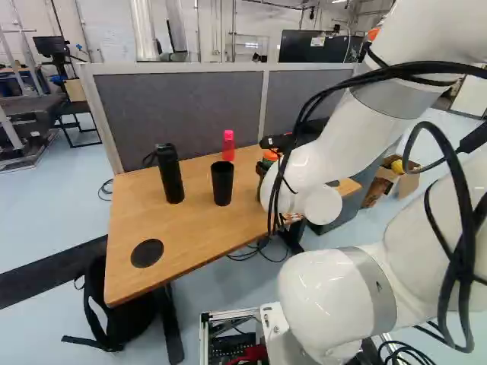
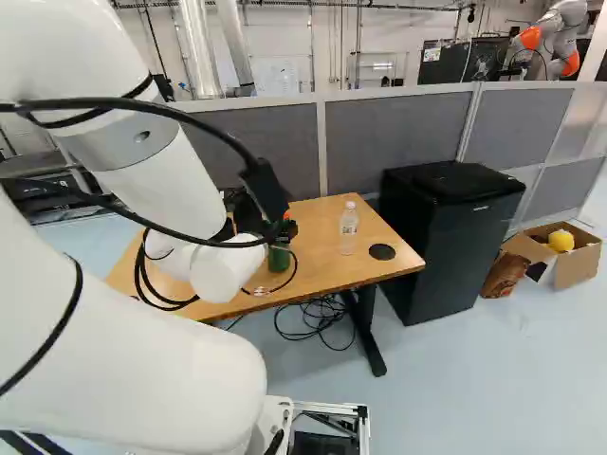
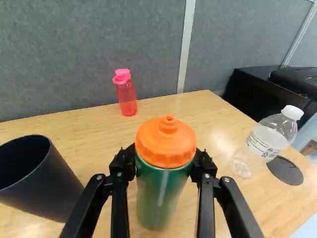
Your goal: Pick up the green bottle from the table
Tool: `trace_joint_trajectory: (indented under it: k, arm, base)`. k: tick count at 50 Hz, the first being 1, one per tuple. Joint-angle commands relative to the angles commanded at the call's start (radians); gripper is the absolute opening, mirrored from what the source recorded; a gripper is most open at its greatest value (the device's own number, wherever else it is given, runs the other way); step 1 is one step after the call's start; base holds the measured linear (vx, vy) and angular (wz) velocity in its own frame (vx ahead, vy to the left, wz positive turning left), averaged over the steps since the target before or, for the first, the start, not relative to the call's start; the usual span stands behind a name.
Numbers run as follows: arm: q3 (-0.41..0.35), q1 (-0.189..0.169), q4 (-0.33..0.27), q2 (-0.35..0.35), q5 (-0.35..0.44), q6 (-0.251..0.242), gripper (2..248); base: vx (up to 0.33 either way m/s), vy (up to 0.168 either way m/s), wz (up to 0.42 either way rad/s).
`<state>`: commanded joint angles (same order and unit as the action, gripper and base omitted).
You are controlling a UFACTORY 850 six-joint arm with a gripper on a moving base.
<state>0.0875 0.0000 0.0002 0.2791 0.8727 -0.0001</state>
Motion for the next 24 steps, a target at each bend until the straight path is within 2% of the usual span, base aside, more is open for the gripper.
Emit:
trace_joint_trajectory:
  k: [24]
  arm:
    - [0.000,0.000,0.000,0.000,0.000,0.000,123]
  base:
    - [0.000,0.000,0.000]
